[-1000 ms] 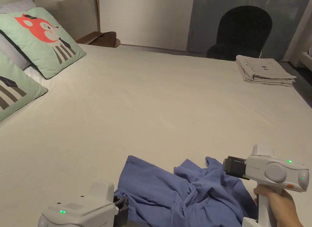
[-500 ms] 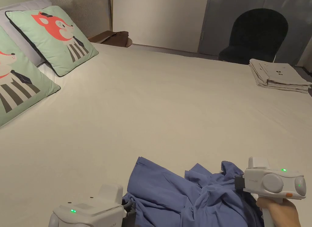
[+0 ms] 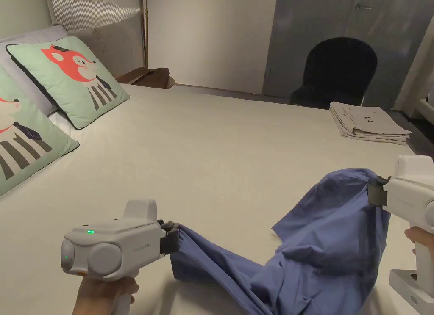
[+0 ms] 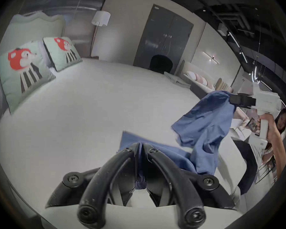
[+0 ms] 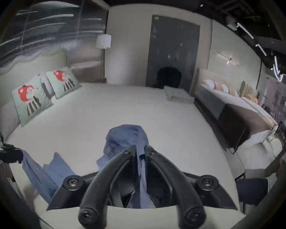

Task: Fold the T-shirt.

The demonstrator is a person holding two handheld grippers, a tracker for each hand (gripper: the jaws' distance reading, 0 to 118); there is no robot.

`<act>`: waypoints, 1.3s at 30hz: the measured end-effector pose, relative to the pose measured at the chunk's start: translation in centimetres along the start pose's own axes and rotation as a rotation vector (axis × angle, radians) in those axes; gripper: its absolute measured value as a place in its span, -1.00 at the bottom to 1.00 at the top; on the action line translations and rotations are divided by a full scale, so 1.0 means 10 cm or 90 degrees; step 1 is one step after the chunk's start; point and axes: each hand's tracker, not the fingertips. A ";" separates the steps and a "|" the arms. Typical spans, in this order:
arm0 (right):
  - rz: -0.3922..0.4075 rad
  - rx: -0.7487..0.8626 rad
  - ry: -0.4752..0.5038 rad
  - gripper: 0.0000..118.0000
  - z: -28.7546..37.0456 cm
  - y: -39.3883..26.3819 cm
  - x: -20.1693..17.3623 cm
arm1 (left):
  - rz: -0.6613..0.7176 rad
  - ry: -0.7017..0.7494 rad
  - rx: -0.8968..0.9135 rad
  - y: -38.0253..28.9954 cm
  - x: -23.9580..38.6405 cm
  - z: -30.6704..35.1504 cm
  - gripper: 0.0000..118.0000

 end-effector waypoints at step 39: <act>0.045 0.127 -0.189 -0.87 -1.45 0.76 -0.02 | -0.098 0.325 0.196 2.54 -0.87 -1.23 -0.96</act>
